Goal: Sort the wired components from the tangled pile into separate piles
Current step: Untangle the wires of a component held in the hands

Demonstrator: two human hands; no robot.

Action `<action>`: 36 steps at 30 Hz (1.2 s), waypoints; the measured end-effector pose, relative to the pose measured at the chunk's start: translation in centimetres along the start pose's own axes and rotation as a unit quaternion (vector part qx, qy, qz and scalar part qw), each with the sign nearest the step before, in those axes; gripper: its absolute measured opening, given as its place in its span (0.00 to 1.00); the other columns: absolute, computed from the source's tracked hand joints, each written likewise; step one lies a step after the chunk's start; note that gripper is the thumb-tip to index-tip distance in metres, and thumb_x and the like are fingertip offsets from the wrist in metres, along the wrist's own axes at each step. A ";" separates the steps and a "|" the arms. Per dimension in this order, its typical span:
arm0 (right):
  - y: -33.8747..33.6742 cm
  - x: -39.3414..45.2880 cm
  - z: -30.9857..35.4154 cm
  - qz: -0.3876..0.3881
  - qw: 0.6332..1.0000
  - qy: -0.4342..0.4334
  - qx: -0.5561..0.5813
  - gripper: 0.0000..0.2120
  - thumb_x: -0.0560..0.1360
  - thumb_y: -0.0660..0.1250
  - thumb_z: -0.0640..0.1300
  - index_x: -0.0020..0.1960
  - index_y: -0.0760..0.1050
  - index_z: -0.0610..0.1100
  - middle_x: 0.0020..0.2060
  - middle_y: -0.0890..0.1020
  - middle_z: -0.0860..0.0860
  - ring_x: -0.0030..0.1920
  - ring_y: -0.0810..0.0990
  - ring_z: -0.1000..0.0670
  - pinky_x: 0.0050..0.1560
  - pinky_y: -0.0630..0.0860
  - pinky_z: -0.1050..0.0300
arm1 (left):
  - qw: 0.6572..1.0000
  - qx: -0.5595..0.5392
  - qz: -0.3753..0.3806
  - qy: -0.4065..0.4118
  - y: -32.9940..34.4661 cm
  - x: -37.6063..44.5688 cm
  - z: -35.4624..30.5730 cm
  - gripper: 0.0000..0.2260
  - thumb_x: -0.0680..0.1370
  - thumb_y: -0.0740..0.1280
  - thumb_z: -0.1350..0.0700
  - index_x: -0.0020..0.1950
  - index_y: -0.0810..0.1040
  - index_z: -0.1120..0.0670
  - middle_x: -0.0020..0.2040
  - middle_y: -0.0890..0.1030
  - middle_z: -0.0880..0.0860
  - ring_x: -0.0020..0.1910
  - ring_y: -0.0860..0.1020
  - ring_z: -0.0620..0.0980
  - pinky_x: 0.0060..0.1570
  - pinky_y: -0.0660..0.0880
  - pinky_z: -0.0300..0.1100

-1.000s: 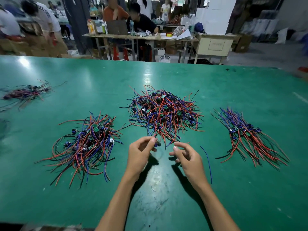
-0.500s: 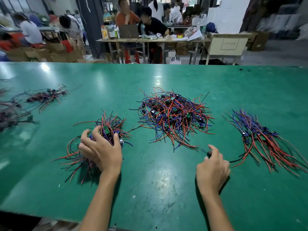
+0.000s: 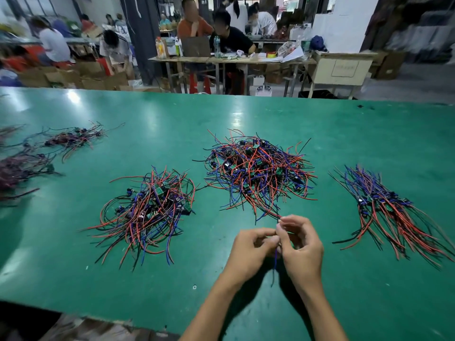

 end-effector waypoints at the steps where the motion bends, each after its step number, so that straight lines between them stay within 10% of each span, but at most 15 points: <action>1: 0.0 0.0 0.0 0.003 1.000 0.018 0.018 0.15 0.75 0.72 0.31 0.48 0.80 0.52 0.44 0.85 0.54 0.44 0.83 0.56 0.47 0.78 0.66 | 1.000 -0.016 0.000 -0.013 -0.3 -0.1 -0.3 0.09 0.81 0.66 0.64 0.53 0.85 0.55 0.38 0.85 0.51 0.37 0.82 0.46 0.44 0.81 0.42; 6: 0.5 1.0 -0.2 -0.021 0.988 0.005 -0.153 0.09 0.77 0.71 0.39 0.50 0.81 0.53 0.46 0.83 0.57 0.48 0.82 0.51 0.50 0.77 0.58 | 0.968 0.139 -0.208 0.020 -6.9 1.0 -3.0 0.03 0.77 0.73 0.59 0.47 0.87 0.55 0.37 0.86 0.51 0.34 0.82 0.45 0.40 0.81 0.39; 10: 1.5 3.1 -0.7 0.066 0.934 0.055 -0.348 0.13 0.78 0.70 0.46 0.63 0.81 0.49 0.54 0.76 0.49 0.58 0.75 0.45 0.59 0.72 0.51 | 0.829 0.394 -0.398 0.011 -14.8 1.8 -5.0 0.09 0.79 0.70 0.57 0.56 0.86 0.59 0.49 0.86 0.59 0.47 0.83 0.56 0.51 0.78 0.48; 16: 1.7 2.5 -1.3 0.048 0.928 0.061 -0.364 0.05 0.78 0.71 0.50 0.48 0.84 0.50 0.44 0.78 0.51 0.51 0.77 0.45 0.52 0.72 0.50 | 0.685 0.521 -0.506 -0.058 -15.1 1.5 -3.8 0.20 0.72 0.75 0.55 0.63 0.78 0.55 0.66 0.69 0.61 0.62 0.66 0.61 0.57 0.67 0.57; 19: 1.2 1.9 -0.8 0.008 0.930 -0.007 -0.368 0.02 0.76 0.73 0.50 0.46 0.85 0.52 0.42 0.80 0.54 0.49 0.75 0.46 0.50 0.67 0.52 | 0.764 0.479 -0.420 0.103 -9.8 1.7 -2.0 0.09 0.75 0.71 0.56 0.55 0.80 0.50 0.56 0.77 0.54 0.54 0.72 0.56 0.52 0.67 0.47; 21: 0.8 1.3 -0.3 -0.030 0.934 -0.069 -0.350 0.03 0.75 0.73 0.50 0.45 0.84 0.53 0.42 0.79 0.56 0.48 0.74 0.49 0.48 0.63 0.54 | 0.893 0.325 -0.297 0.091 -6.5 2.1 -0.5 0.04 0.81 0.67 0.53 0.48 0.81 0.46 0.45 0.82 0.47 0.46 0.79 0.51 0.44 0.69 0.31; 23: 0.4 0.7 0.1 -0.049 0.940 -0.129 -0.313 0.05 0.75 0.70 0.52 0.44 0.83 0.54 0.42 0.79 0.58 0.46 0.75 0.50 0.48 0.65 0.54 | 0.949 0.207 -0.237 0.024 -4.7 2.8 0.4 0.14 0.83 0.62 0.46 0.44 0.84 0.47 0.36 0.84 0.45 0.38 0.83 0.45 0.38 0.73 0.31; 30: 1.0 -0.6 0.5 0.019 0.936 -0.271 -0.222 0.04 0.78 0.70 0.45 0.46 0.82 0.47 0.42 0.81 0.57 0.42 0.74 0.51 0.44 0.74 0.51 | 0.987 0.025 -0.151 -0.054 -4.1 4.1 0.0 0.12 0.80 0.69 0.49 0.38 0.87 0.50 0.37 0.86 0.50 0.36 0.82 0.44 0.38 0.73 0.40; 36: 0.0 -0.3 0.1 0.112 0.975 -0.166 -0.100 0.18 0.81 0.58 0.52 0.41 0.83 0.51 0.37 0.82 0.61 0.41 0.78 0.52 0.43 0.73 0.49 | 0.986 -0.113 -0.125 0.004 -4.7 2.7 0.2 0.05 0.79 0.71 0.61 0.51 0.87 0.57 0.35 0.84 0.55 0.33 0.81 0.48 0.34 0.77 0.36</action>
Point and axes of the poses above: each hand's wrist, its own x-axis towards the middle knuckle, its own y-axis out of the palm, z = x × y, the point moved 1 cm from there along x, towards the middle knuckle
